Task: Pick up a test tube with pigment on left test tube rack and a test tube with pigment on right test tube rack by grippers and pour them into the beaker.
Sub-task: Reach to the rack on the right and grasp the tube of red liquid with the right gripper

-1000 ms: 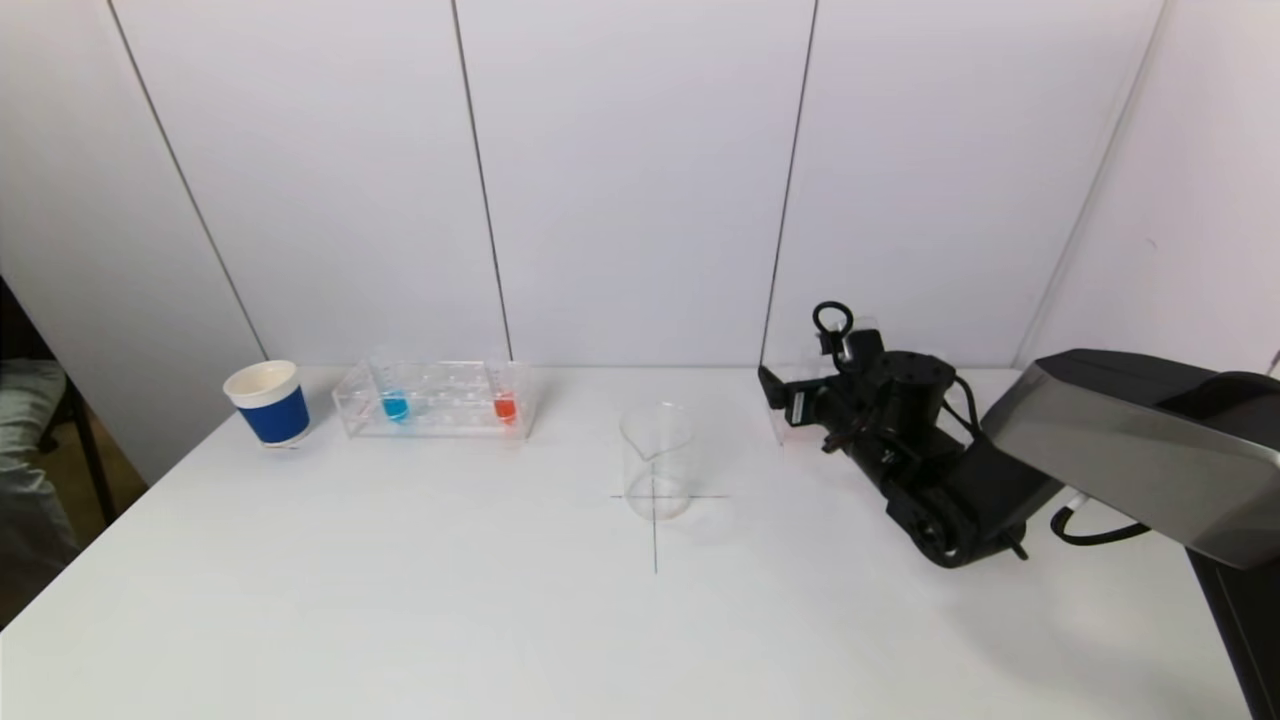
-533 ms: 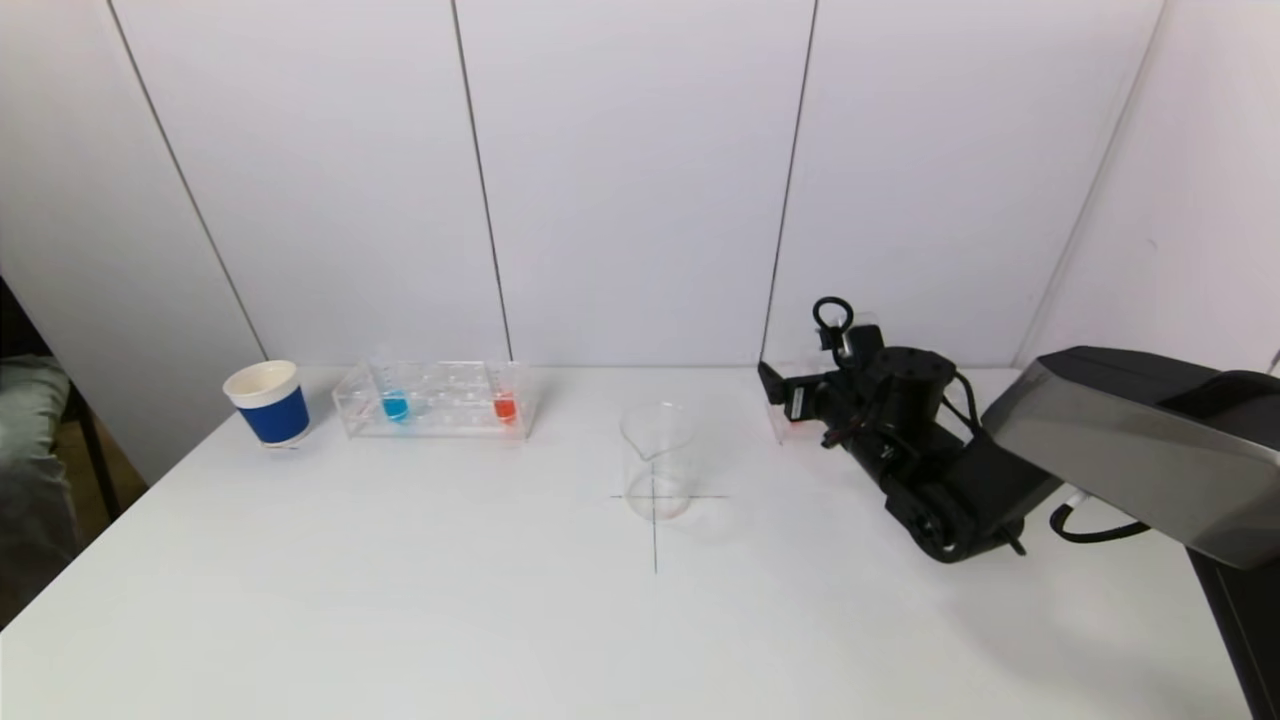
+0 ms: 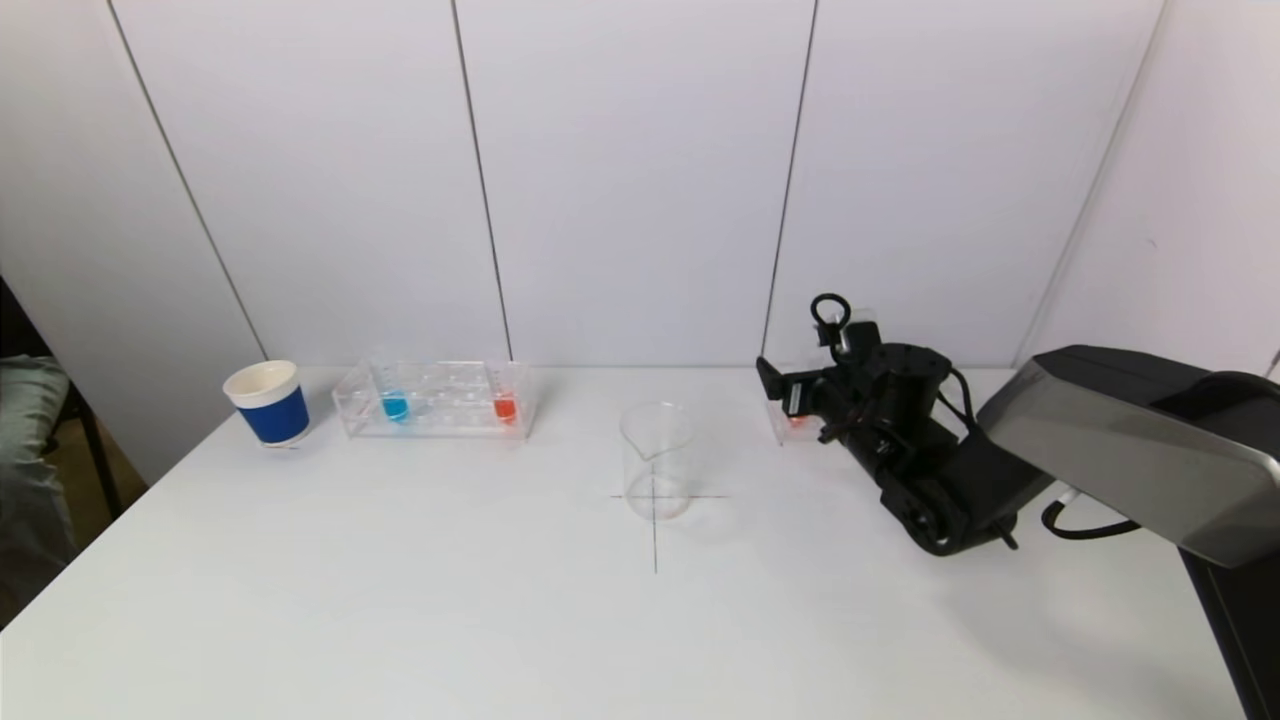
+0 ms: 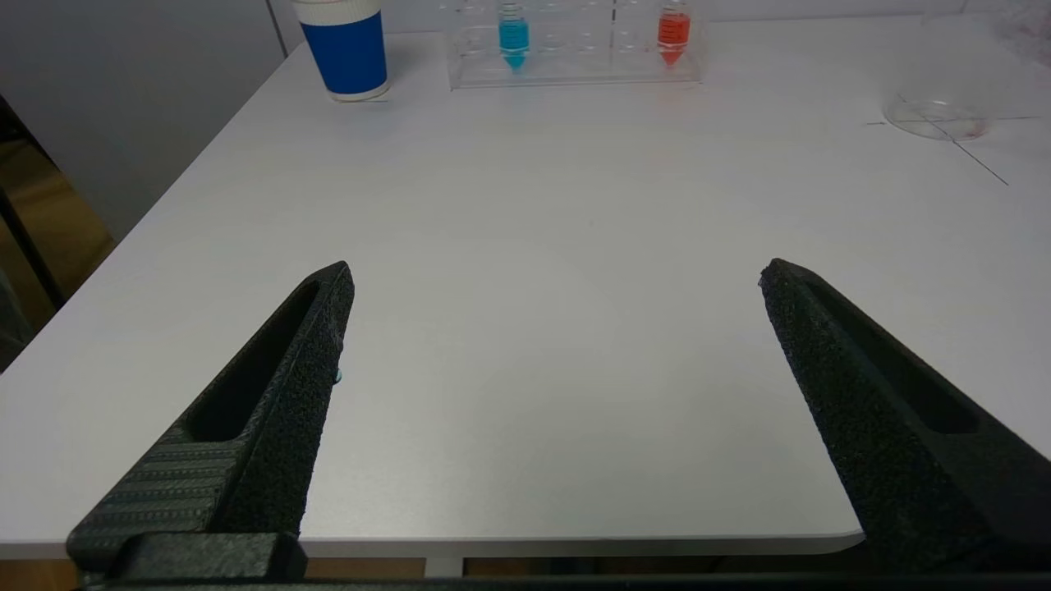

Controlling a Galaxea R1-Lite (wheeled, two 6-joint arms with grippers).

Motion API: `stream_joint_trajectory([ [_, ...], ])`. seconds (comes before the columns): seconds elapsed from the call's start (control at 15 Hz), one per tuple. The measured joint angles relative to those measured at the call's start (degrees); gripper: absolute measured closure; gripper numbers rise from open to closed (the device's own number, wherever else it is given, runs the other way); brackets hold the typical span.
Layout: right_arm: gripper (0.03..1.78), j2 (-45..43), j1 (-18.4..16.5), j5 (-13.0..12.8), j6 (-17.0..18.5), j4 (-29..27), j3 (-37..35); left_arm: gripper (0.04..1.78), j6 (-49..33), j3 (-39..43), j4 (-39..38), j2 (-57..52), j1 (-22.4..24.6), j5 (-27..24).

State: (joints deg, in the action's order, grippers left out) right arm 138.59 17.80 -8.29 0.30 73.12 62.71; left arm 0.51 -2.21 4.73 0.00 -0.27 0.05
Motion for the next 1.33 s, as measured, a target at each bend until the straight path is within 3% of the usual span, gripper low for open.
stream_joint_trajectory([
  [0.73, 0.04, 0.5, 0.0, 0.0, 0.0, 0.1, 0.2, 0.09, 0.0, 0.0, 0.0, 0.0, 0.0, 0.0],
  [0.87, 0.10, 0.6, 0.0, -0.1, 0.0, 0.1, 0.2, 0.09, 0.0, 0.0, 0.0, 0.0, 0.0, 0.0],
  [1.13, 0.53, 0.8, 0.0, -0.1, 0.0, 0.1, 0.3, 0.09, 0.0, 0.0, 0.0, 0.0, 0.0, 0.0],
  [1.33, 1.08, 0.9, 0.0, -0.1, 0.0, 0.1, 0.3, 0.09, 0.0, 0.0, 0.0, 0.0, 0.0, 0.0],
])
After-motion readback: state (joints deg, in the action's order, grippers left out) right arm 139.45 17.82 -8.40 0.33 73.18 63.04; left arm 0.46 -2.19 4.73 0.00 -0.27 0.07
